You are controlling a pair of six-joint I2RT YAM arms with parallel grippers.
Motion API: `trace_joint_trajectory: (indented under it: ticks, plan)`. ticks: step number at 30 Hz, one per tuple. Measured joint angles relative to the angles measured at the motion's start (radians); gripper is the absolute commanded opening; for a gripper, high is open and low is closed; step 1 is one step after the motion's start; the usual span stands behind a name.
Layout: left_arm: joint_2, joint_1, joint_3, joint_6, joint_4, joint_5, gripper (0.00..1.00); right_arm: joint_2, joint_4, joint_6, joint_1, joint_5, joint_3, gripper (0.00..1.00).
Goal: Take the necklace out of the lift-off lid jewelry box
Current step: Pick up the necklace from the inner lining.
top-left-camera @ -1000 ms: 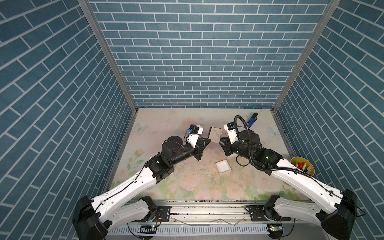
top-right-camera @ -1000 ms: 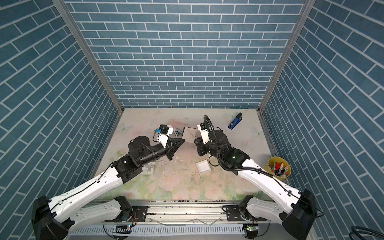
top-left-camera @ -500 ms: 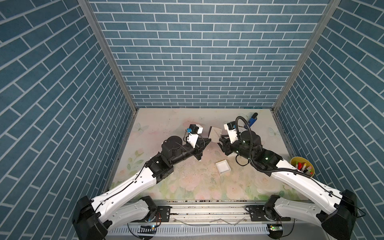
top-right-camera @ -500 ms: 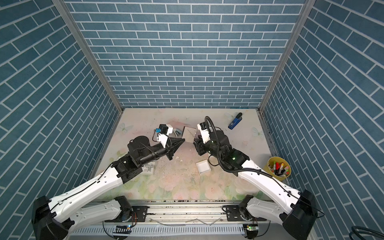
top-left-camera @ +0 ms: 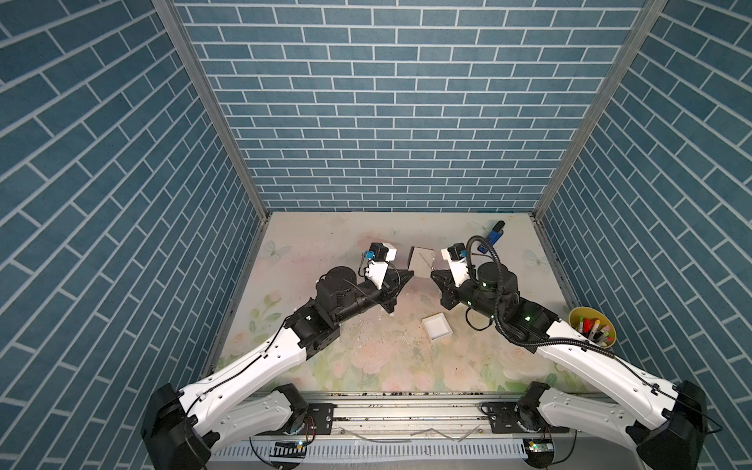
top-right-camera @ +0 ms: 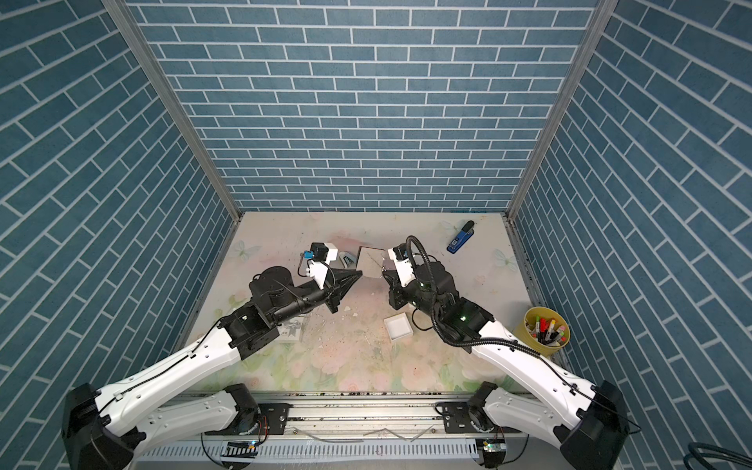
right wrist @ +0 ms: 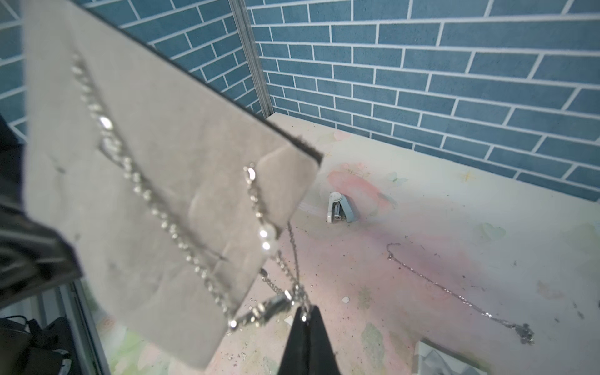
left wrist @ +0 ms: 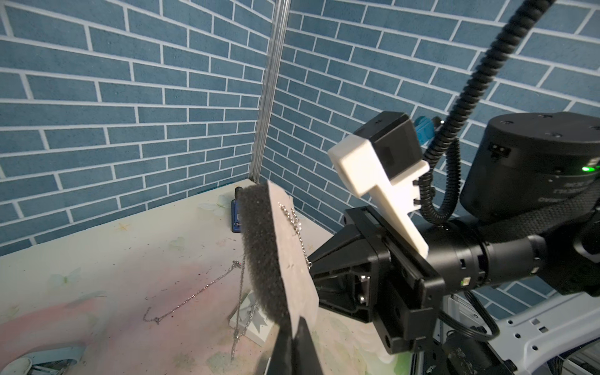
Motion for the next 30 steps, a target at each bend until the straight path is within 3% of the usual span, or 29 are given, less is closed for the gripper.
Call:
trace_joint_trajectory:
  ticks: [30]
  plan:
    - [-0.017, 0.0, -0.036, -0.002, 0.013, -0.004, 0.0, -0.137, -0.098, -0.029, -0.002, 0.14, -0.019, 0.0]
